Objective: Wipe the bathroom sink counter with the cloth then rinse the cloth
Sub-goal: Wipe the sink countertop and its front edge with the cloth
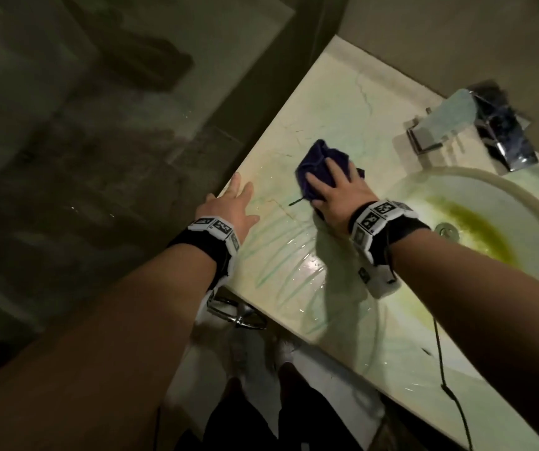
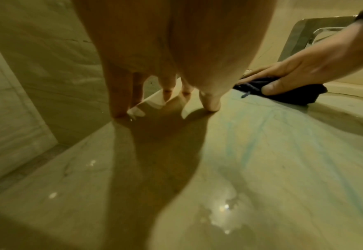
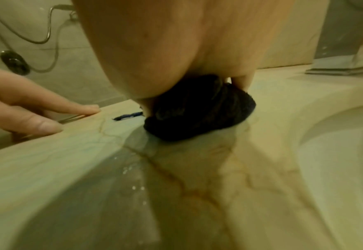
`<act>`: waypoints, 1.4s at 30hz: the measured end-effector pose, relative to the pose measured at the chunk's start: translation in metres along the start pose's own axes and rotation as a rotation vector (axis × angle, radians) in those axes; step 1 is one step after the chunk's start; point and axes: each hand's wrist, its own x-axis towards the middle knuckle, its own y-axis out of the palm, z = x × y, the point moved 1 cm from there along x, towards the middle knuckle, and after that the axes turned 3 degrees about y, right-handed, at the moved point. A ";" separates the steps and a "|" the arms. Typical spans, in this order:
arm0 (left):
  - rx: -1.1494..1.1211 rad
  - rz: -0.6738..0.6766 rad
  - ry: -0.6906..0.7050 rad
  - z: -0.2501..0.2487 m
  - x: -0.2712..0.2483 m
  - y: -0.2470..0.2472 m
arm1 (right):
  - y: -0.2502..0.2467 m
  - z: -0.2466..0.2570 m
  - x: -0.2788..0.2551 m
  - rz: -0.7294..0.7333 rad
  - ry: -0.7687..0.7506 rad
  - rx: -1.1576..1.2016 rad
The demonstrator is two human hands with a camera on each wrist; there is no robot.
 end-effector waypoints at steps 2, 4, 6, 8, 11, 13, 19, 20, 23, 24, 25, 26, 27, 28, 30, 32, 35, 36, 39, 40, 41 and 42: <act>0.004 0.009 -0.014 0.000 0.002 0.000 | -0.001 0.002 0.002 0.003 0.025 0.022; 0.015 0.010 -0.022 -0.001 0.001 0.002 | 0.001 0.007 0.000 -0.006 0.057 0.059; 0.027 -0.004 -0.015 -0.002 0.000 0.002 | 0.000 0.012 0.001 -0.024 0.099 0.106; 0.025 -0.012 -0.016 -0.001 -0.002 0.002 | -0.006 0.021 0.007 -0.028 0.129 0.160; 0.018 -0.024 -0.002 -0.002 -0.003 0.001 | -0.013 0.038 0.014 -0.034 0.130 0.220; 0.023 -0.026 -0.001 -0.002 -0.002 0.001 | -0.013 0.043 0.017 -0.048 0.130 0.237; 0.018 -0.001 -0.023 -0.005 -0.004 0.000 | -0.007 0.045 0.016 -0.088 0.147 0.267; 0.008 0.009 -0.019 -0.004 -0.003 0.000 | -0.008 0.046 0.017 -0.088 0.160 0.280; -0.005 0.031 0.010 0.003 -0.002 0.002 | -0.010 0.050 0.019 -0.076 0.192 0.313; -0.005 0.037 0.020 0.006 -0.002 0.003 | -0.011 0.051 0.020 -0.075 0.201 0.324; -0.007 0.037 0.030 0.009 -0.004 0.006 | -0.011 0.052 0.021 -0.076 0.208 0.332; -0.010 0.037 0.036 0.013 -0.008 0.008 | -0.011 0.055 0.021 -0.080 0.216 0.336; -0.012 0.035 0.044 0.015 -0.011 0.011 | -0.011 0.056 0.022 -0.084 0.226 0.336; -0.017 0.032 0.051 0.018 -0.016 0.015 | -0.010 0.060 0.023 -0.085 0.234 0.337; -0.021 0.023 0.071 0.022 -0.024 0.019 | -0.011 0.065 0.024 -0.089 0.247 0.343; -0.015 0.021 0.087 0.027 -0.030 0.022 | -0.012 0.072 0.025 -0.087 0.245 0.349; -0.012 0.009 0.117 0.033 -0.036 0.026 | -0.010 0.082 0.023 -0.088 0.224 0.325; -0.011 0.002 0.125 0.034 -0.036 0.027 | -0.008 0.086 0.021 -0.092 0.210 0.305; -0.003 0.004 0.148 0.042 -0.042 0.031 | 0.003 0.102 0.009 -0.098 0.159 0.250; -0.002 0.009 0.153 0.044 -0.044 0.033 | 0.007 0.107 0.003 -0.104 0.141 0.234; -0.005 0.007 0.159 0.046 -0.046 0.034 | 0.011 0.111 -0.005 -0.105 0.122 0.220; -0.008 0.005 0.162 0.047 -0.047 0.035 | 0.016 0.114 -0.013 -0.099 0.099 0.204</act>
